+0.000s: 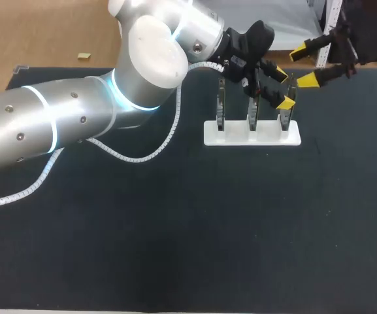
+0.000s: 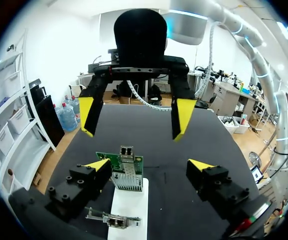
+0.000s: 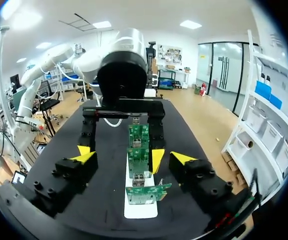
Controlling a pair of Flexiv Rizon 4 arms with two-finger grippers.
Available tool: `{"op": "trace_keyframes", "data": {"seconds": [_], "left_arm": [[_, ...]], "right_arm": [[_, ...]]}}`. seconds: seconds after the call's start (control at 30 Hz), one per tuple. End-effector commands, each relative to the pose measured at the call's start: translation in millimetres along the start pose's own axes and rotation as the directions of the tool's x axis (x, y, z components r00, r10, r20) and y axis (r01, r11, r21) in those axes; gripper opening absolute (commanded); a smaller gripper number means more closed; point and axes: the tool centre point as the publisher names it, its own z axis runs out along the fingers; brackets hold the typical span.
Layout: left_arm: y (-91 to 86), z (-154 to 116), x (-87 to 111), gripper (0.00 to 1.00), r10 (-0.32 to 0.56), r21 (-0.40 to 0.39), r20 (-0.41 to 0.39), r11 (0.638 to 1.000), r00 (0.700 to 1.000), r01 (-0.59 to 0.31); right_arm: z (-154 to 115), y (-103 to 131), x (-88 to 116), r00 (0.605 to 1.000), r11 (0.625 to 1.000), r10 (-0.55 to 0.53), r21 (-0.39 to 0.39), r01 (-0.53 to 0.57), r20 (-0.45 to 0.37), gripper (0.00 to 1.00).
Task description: Pick up the optical module with the left hand, and insert it into the network port with the right hand.
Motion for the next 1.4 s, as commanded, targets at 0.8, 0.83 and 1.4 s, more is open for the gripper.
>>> {"op": "trace_keyframes", "data": {"seconds": [0.8, 0.83, 1.4], "left_arm": [[4.1, 0.9, -1.7, 1.00, -0.001, 0.008, -0.007, 1.000, 1.000, 0.001], [4.1, 0.9, -1.7, 1.00, -0.001, 0.008, -0.007, 1.000, 1.000, 0.001], [4.1, 0.9, -1.7, 1.00, -0.001, 0.008, -0.007, 1.000, 1.000, 0.001]], "right_arm": [[1.6, -4.5, 1.3, 1.000, 1.000, -0.013, -0.011, 0.013, 0.009, 0.00], [2.1, -4.8, 1.1, 1.000, 1.000, -0.014, -0.013, 0.014, 0.008, 0.00], [7.3, -7.9, 7.0, 1.000, 0.999, -0.005, -0.045, 0.004, -0.023, 0.00]]}}
